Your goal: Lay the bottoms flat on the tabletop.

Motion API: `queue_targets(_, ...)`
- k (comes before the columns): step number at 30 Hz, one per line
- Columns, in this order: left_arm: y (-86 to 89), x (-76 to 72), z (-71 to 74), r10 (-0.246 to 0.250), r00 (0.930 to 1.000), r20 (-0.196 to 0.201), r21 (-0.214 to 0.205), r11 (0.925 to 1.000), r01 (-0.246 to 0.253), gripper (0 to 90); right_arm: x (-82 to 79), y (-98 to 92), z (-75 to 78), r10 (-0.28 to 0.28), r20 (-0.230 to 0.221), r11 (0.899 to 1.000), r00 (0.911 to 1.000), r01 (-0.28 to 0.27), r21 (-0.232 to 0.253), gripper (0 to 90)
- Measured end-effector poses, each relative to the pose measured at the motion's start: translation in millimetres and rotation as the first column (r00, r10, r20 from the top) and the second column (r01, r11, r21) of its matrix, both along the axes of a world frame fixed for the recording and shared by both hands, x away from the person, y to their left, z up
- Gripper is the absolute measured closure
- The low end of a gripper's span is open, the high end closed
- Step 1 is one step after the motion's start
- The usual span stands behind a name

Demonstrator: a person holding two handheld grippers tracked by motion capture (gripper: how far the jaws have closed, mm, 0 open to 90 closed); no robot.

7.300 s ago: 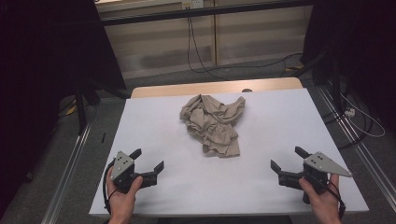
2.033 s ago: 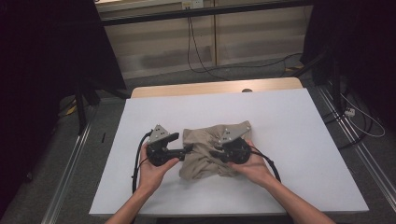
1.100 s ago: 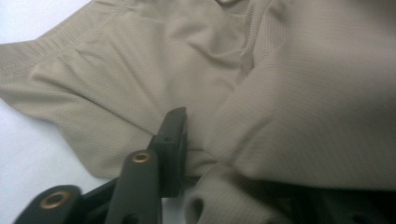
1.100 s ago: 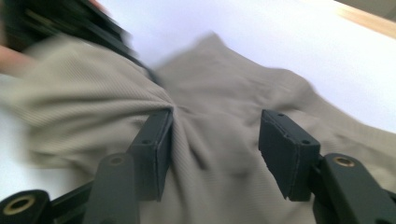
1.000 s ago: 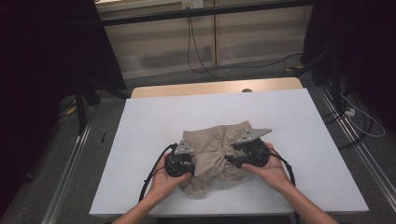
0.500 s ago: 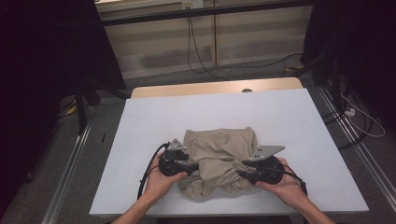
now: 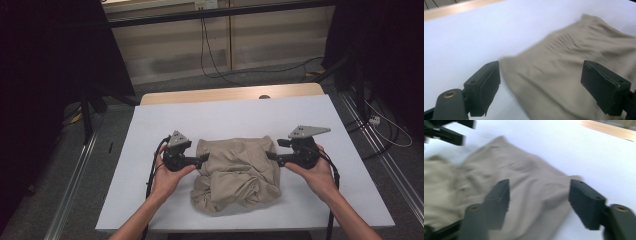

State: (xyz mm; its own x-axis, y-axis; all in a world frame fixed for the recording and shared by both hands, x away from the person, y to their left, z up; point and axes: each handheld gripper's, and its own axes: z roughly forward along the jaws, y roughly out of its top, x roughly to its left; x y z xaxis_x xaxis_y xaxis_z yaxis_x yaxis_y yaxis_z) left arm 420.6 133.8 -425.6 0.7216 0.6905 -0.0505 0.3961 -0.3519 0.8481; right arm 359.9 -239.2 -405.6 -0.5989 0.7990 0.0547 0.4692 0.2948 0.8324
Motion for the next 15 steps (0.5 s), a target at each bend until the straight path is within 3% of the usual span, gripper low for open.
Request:
queue_targets(1, -0.8, 7.4, 0.8, 0.011, 0.9999, 0.011, 0.008, 0.9999, -0.011, 16.4, 8.9, -2.0, -1.0, -0.021, -0.003, 1.000, 0.9998, 0.021, -0.015, 41.4)
queue_targets(5, -6.5, 33.3, -1.0, 0.032, 0.9994, -0.009, -0.004, 0.9995, -0.032, 16.5, 46.1, -4.0, -7.6, -0.067, -0.024, 0.996, 0.9975, 0.065, -0.067, 53.5)
queue_targets(7, -5.6, 40.0, -6.1, 0.064, 0.9978, -0.015, -0.002, 0.9979, -0.064, 16.5, 60.5, -5.0, -15.5, -0.085, -0.044, 0.995, 0.9954, 0.083, -0.052, 57.5)
queue_targets(12, 3.7, 45.9, -16.8, 0.081, 0.9924, -0.093, 0.068, 0.9949, -0.075, 19.0, 79.5, -2.0, -42.2, -0.103, -0.100, 0.993, 0.9897, 0.097, -0.064, 62.3)
queue_targets(15, 9.3, 46.5, -21.8, 0.087, 0.9877, -0.130, 0.080, 0.9939, -0.077, 30.5, 82.5, -0.4, -51.9, -0.088, -0.127, 0.994, 0.9879, 0.079, -0.074, 71.5)
